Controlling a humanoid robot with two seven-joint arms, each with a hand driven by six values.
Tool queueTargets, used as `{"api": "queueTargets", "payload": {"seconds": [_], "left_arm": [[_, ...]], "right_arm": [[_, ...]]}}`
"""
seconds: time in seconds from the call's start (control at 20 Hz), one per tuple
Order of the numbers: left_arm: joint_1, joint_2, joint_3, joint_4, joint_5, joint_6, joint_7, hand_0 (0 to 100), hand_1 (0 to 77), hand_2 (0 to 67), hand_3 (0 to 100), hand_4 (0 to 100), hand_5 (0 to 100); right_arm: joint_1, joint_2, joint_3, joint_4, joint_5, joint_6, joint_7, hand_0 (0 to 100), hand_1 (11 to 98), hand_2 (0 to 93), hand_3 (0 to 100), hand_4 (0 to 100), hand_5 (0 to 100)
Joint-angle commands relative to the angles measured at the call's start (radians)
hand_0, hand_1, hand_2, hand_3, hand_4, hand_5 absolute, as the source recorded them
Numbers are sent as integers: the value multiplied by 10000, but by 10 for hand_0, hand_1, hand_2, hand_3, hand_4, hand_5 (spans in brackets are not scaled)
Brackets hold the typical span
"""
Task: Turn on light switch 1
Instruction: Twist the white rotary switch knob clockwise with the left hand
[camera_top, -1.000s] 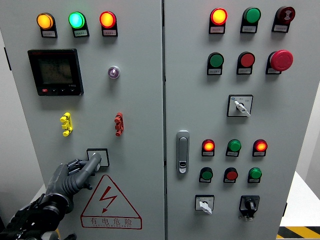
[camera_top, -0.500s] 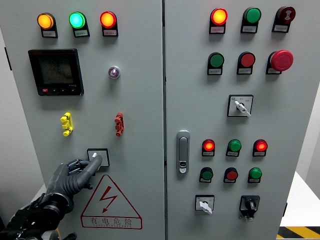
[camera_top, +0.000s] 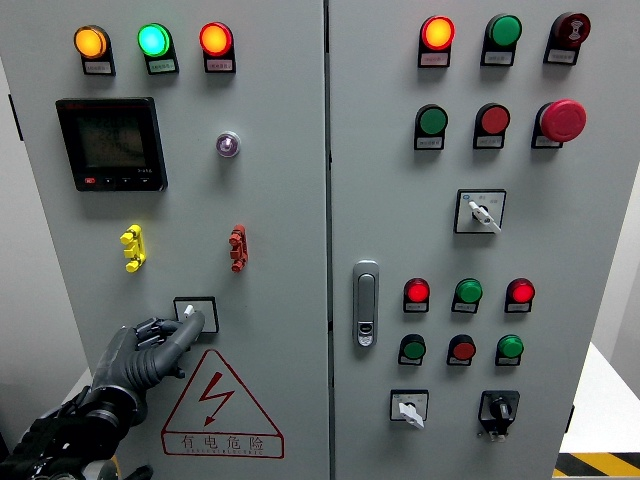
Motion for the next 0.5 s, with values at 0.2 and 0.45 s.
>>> {"api": "queueTargets", "payload": {"seconds": [0.2, 0.45], "left_arm": [[-2, -15, 0, -1, 0, 3, 8, 901, 576, 511, 810, 986, 719], [-2, -31, 0, -1, 0, 3, 24, 920, 546, 517, 814, 989, 718]], "right_arm": [[-1, 1, 0, 0, 0, 5, 0, 0, 202, 0, 199, 195, 104], [-1, 1, 0, 0, 0, 5, 0, 0, 205, 0, 199, 195, 104]]}}
